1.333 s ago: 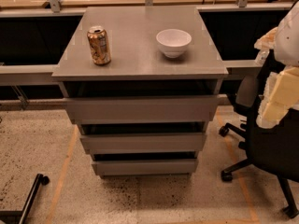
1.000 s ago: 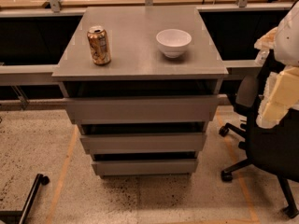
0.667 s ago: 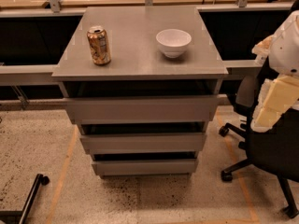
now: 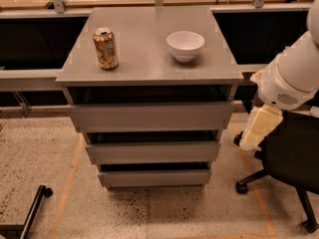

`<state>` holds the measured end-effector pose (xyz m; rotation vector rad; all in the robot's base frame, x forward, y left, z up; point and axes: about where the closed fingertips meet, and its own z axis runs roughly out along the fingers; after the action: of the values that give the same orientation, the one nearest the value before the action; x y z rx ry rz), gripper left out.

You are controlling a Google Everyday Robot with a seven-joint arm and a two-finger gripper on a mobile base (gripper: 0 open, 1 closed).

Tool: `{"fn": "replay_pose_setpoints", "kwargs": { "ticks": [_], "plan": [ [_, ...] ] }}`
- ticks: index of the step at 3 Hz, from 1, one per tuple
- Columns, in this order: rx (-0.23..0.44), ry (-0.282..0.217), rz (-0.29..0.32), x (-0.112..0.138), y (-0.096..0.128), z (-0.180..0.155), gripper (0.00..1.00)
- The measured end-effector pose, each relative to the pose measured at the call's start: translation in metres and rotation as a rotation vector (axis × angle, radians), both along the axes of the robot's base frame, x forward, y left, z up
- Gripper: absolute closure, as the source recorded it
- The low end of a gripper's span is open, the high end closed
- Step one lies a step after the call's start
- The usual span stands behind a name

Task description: Open middle drawer

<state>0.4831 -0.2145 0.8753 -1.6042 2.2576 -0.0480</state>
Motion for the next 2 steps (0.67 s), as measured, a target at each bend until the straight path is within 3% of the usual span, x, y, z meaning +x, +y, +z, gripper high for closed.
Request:
{"fn": "replay_pose_setpoints", "kwargs": {
  "ticks": [1,2],
  "plan": [
    [0.008,0.000,-0.008,0.006,0.001,-0.007,0.00],
    [0.018,0.040,0.003,0.009,0.012,-0.025,0.00]
  ]
}}
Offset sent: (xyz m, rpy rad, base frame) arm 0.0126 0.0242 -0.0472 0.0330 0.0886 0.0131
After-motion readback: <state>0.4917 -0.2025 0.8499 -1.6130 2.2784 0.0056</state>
